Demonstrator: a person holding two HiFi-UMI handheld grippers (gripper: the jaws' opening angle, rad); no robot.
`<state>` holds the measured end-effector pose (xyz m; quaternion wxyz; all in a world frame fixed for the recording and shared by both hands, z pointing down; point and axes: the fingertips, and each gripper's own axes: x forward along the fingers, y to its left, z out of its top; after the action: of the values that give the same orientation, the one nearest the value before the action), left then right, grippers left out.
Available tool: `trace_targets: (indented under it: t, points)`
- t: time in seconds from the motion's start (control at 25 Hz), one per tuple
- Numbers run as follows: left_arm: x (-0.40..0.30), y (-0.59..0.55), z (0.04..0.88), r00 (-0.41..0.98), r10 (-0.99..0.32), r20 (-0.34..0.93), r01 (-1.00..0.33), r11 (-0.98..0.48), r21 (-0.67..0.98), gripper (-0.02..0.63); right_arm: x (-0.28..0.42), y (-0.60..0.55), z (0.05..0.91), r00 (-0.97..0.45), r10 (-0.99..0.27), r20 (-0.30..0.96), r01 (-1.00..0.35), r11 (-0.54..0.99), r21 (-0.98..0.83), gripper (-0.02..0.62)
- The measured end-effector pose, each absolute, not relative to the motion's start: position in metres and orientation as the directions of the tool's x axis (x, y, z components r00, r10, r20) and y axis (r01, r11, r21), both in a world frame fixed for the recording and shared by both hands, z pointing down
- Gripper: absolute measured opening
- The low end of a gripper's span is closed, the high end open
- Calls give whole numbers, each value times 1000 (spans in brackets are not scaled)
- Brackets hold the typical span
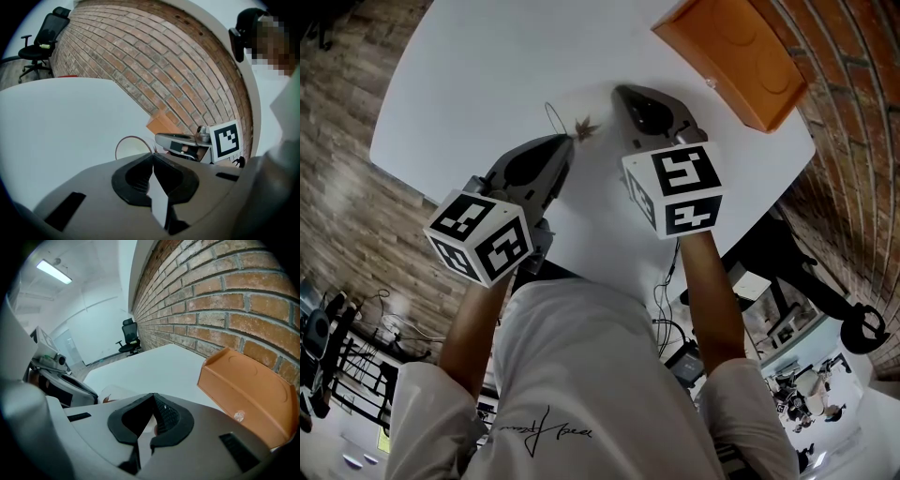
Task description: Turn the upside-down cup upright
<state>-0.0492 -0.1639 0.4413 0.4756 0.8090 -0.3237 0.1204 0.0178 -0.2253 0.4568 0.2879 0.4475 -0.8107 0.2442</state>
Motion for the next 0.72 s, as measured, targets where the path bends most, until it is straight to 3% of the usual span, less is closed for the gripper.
trace_targets:
  t: [0.72]
  points:
    - [-50, -163, 429, 757, -408, 510, -647, -359, 673, 11, 20, -216, 462, -421, -590, 689, -876, 460, -142, 20]
